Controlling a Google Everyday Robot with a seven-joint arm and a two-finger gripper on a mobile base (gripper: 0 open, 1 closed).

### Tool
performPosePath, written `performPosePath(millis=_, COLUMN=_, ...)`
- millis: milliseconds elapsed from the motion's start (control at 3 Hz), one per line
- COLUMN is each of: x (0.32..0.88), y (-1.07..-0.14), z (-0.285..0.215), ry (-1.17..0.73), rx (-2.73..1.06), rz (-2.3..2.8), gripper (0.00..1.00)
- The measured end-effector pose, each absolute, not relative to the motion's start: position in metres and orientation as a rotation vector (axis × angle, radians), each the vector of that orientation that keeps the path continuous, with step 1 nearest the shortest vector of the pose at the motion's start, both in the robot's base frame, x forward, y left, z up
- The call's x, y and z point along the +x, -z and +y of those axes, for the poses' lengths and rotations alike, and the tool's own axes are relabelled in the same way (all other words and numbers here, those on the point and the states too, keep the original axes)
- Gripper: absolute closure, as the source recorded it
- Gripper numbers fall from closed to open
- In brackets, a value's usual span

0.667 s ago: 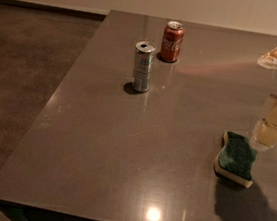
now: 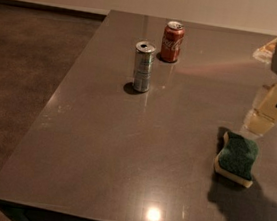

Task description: Move coke can near redbull can

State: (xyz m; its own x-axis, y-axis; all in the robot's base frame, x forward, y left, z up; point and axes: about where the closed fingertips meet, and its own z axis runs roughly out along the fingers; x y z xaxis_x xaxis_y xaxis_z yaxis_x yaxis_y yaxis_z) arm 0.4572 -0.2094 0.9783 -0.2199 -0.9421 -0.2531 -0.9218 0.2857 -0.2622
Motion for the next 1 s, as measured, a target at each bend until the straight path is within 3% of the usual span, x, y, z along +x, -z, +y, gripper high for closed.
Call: performPosePath(millis=1000, x=0.575, y=-0.974, z=-0.198, ry=-0.083, rx=-1.254, rz=2.199, gripper=0.00)
